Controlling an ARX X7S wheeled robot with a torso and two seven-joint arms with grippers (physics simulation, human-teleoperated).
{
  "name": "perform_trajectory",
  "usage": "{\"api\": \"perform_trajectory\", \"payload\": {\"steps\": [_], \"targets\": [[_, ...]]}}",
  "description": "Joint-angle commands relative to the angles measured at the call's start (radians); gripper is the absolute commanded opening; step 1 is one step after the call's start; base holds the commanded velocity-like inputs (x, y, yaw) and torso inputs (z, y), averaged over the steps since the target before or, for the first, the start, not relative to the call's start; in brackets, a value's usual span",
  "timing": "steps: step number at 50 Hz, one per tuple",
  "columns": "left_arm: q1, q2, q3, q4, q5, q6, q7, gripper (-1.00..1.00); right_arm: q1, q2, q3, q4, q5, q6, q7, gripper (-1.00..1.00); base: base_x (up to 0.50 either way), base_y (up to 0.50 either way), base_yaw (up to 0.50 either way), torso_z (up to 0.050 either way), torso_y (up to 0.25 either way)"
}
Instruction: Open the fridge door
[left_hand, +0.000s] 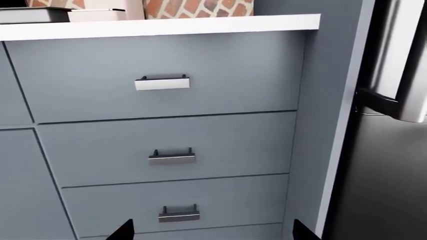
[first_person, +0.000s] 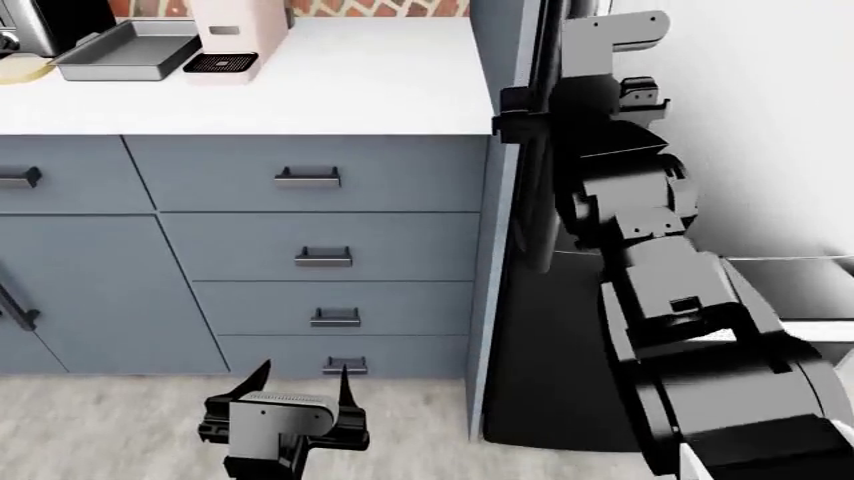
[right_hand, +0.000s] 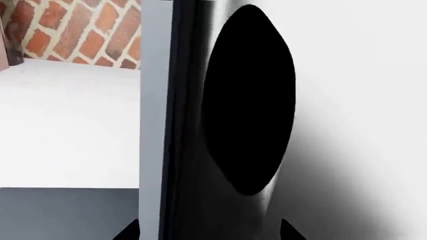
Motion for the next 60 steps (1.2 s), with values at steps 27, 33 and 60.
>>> {"api": "perform_trajectory", "payload": {"steps": [27,33,60], "targets": [[0.001,-0.015,0.023,-0.002,-0.005,0.017,-0.017,1.0,-0.236,0.177,-0.17,-0.573,0.228,0.25,0.117,-1.0,0.0,0.0,0.0,0.0,0.0],[0.0,-0.018,0.029,-0.001,-0.006,0.014,-0.016,1.0,-0.304,0.233,-0.156,-0.759,0.288,0.342,0.107,-1.0,0.0,0.0,0.0,0.0,0.0],[-0.009,-0.027,0.04,-0.007,-0.015,0.012,-0.028,1.0,-0.529,0.522,-0.098,-1.353,0.49,0.523,0.027,-1.0,0.0,0.0,0.0,0.0,0.001]]}}
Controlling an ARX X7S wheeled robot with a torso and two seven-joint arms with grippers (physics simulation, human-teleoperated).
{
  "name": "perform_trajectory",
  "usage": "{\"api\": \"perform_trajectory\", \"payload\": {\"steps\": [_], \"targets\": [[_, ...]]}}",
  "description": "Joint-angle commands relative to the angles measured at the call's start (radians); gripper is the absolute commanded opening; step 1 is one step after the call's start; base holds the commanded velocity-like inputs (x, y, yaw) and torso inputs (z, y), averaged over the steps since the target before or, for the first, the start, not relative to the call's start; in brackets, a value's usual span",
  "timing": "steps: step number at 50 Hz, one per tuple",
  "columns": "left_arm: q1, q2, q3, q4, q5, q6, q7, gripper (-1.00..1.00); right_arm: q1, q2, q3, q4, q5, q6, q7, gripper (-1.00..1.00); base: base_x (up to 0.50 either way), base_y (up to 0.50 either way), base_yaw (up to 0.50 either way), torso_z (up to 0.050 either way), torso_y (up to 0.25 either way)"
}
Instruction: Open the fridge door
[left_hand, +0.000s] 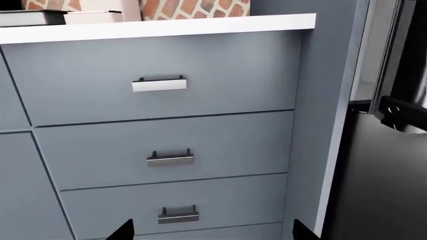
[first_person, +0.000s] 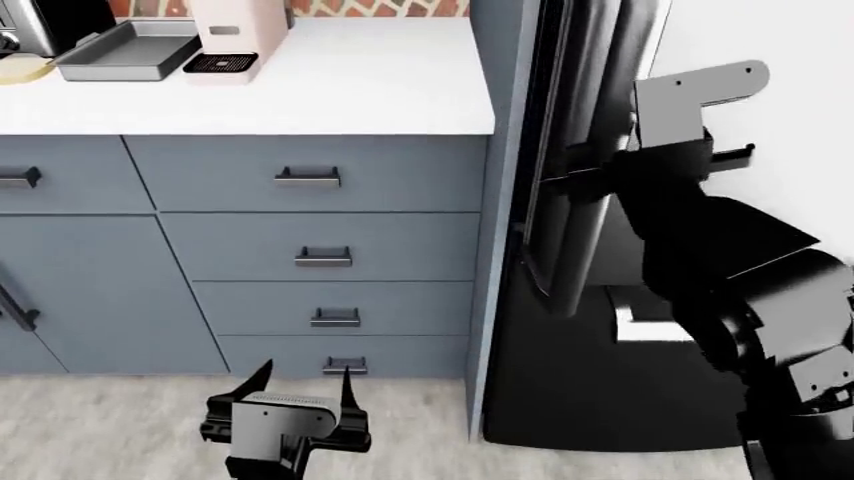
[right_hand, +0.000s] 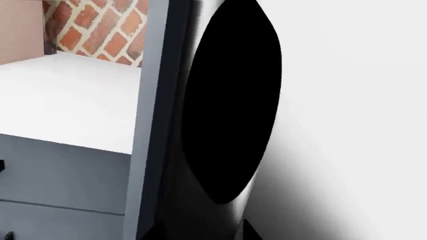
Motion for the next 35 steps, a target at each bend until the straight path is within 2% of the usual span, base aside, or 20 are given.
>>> {"api": "perform_trajectory", "payload": {"steps": [1,16,35], "targets": [[-0.004,-0.003,0.006,-0.003,-0.001,0.0,-0.007,1.0,-0.111,0.111,0.001,-0.266,0.126,0.053,-0.096,-1.0,0.0,0.0,0.0,0.0,0.0],[-0.008,-0.008,0.015,-0.005,-0.003,-0.005,-0.012,1.0,-0.182,0.223,-0.052,-0.373,0.106,0.03,-0.156,-1.0,0.0,0.0,0.0,0.0,0.001],[-0.015,-0.011,0.027,-0.013,0.013,-0.006,-0.036,1.0,-0.344,0.316,0.057,-0.417,0.158,-0.064,-0.163,-1.0,0.0,0.0,0.0,0.0,0.001]]}}
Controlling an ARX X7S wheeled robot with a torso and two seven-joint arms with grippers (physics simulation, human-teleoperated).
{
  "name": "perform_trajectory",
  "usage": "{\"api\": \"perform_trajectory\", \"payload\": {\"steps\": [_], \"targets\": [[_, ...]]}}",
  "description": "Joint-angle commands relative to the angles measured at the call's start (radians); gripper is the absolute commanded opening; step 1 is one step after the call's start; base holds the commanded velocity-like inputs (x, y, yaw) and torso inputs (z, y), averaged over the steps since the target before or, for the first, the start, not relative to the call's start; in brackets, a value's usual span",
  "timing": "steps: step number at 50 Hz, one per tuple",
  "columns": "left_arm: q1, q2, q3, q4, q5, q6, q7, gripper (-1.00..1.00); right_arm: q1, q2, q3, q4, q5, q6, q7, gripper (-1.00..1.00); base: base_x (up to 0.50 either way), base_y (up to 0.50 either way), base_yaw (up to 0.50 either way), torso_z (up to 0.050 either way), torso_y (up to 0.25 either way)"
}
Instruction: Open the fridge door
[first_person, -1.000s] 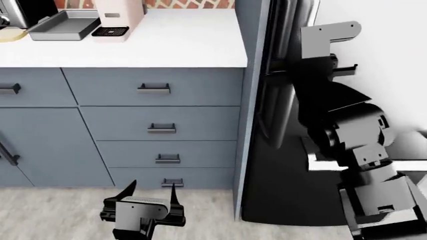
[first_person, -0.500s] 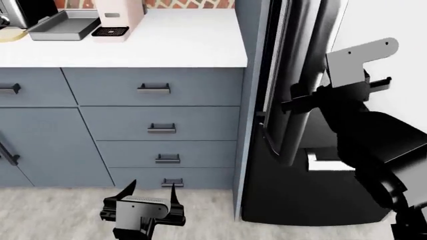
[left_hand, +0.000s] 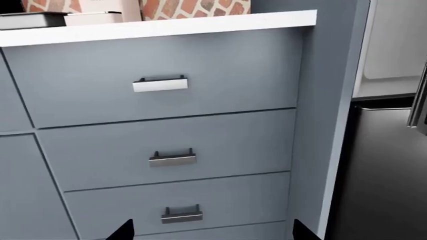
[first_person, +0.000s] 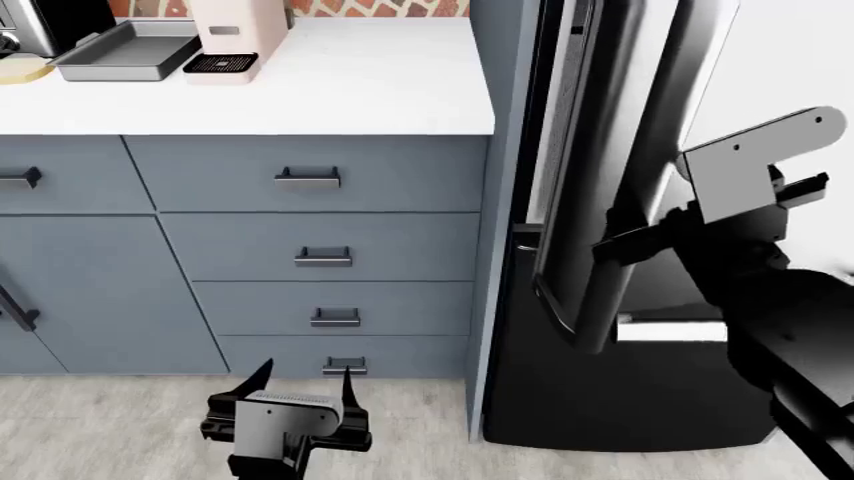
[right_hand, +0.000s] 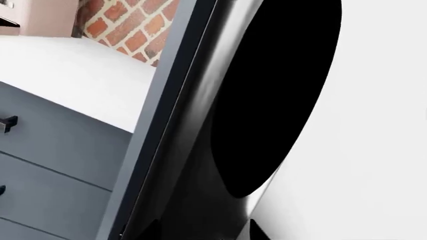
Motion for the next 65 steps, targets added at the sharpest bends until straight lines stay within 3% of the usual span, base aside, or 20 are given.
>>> {"api": "perform_trajectory", "payload": {"steps": [1,19,65], "targets": [[-0.004,-0.001,0.007,-0.005,0.011,-0.001,-0.017,1.0,-0.126,0.035,0.031,-0.045,0.12,-0.069,-0.089,-1.0,0.0,0.0,0.0,0.0,0.0],[-0.008,0.0,0.016,-0.012,0.026,0.001,-0.045,1.0,-0.373,0.126,0.194,-0.116,0.166,-0.217,-0.073,-1.0,0.0,0.0,0.0,0.0,0.0],[-0.01,-0.004,0.034,-0.009,0.051,-0.001,-0.108,1.0,-0.836,0.203,0.584,-0.126,0.222,-0.455,-0.104,-1.0,0.0,0.0,0.0,-0.001,0.0]]}}
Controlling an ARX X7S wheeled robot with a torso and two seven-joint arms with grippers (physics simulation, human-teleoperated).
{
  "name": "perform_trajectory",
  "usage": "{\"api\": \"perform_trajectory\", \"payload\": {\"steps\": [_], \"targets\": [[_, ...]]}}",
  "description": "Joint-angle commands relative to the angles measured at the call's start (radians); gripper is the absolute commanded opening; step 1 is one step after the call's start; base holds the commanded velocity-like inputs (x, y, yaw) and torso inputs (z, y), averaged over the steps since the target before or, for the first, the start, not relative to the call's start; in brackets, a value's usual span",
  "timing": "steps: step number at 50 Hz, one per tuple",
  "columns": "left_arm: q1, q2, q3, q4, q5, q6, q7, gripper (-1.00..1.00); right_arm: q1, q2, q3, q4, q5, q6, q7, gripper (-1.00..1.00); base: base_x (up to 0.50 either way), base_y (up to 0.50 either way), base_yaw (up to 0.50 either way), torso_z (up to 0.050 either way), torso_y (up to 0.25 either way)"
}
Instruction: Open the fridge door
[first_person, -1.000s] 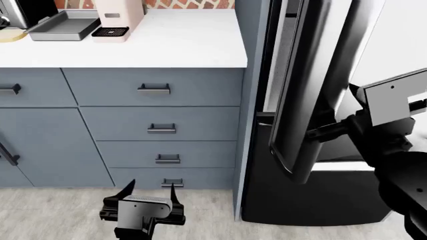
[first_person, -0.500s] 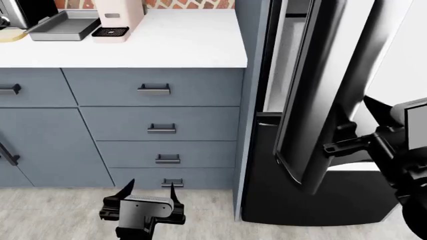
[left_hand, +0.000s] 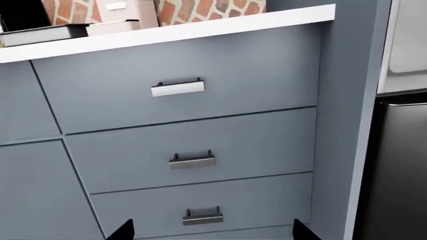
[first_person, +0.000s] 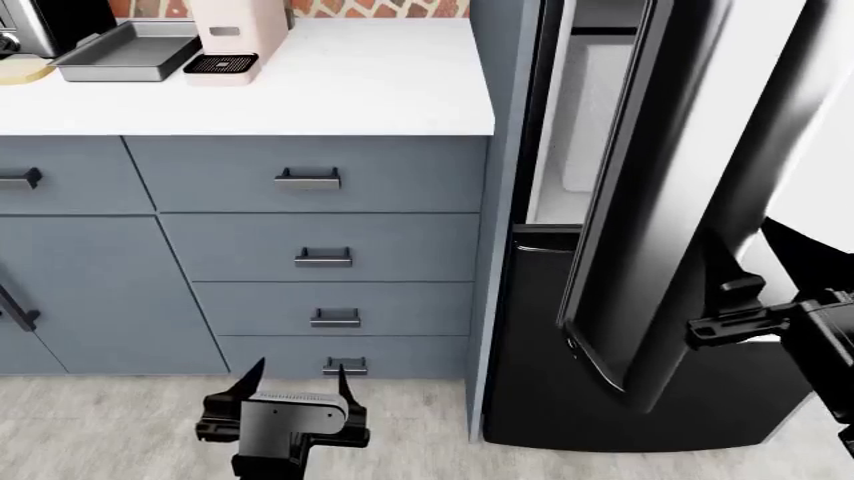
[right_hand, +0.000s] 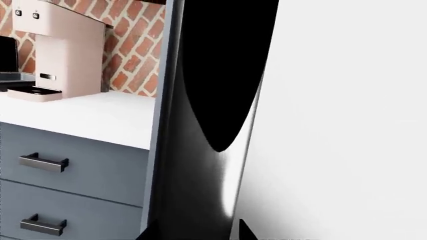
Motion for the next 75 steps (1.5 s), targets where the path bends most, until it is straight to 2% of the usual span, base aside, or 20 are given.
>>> {"api": "perform_trajectory", "payload": {"steps": [1,30,51,52,66,75], "targets": [[0.002,-0.002,0.003,0.004,0.003,0.001,-0.015,1.0,-0.168,0.014,0.072,0.032,-0.051,-0.009,0.0,-1.0,0.0,0.0,0.0,0.0,0.0],[0.001,-0.01,0.014,0.001,-0.009,0.011,-0.018,1.0,-0.351,0.015,0.247,-0.039,-0.031,-0.007,0.011,-1.0,0.0,0.0,0.0,-0.001,0.0],[-0.005,-0.016,0.022,-0.006,-0.019,0.015,-0.017,1.0,-0.247,-0.001,0.114,0.014,-0.062,0.011,0.02,-1.0,0.0,0.0,0.0,-0.001,0.0],[-0.005,-0.016,0.022,-0.006,-0.02,0.016,-0.017,1.0,-0.237,0.005,0.101,0.016,-0.058,0.03,0.028,1.0,0.0,0.0,0.0,0.0,0.0],[-0.004,-0.02,0.026,-0.002,-0.025,0.015,-0.022,1.0,-0.216,0.015,0.057,0.008,-0.034,0.081,0.038,1.0,0.0,0.0,0.0,-0.001,0.0],[-0.007,-0.022,0.03,-0.002,-0.027,0.012,-0.024,1.0,-0.249,0.016,0.118,-0.019,-0.011,0.09,0.07,1.0,0.0,0.0,0.0,0.0,0.0]]}}
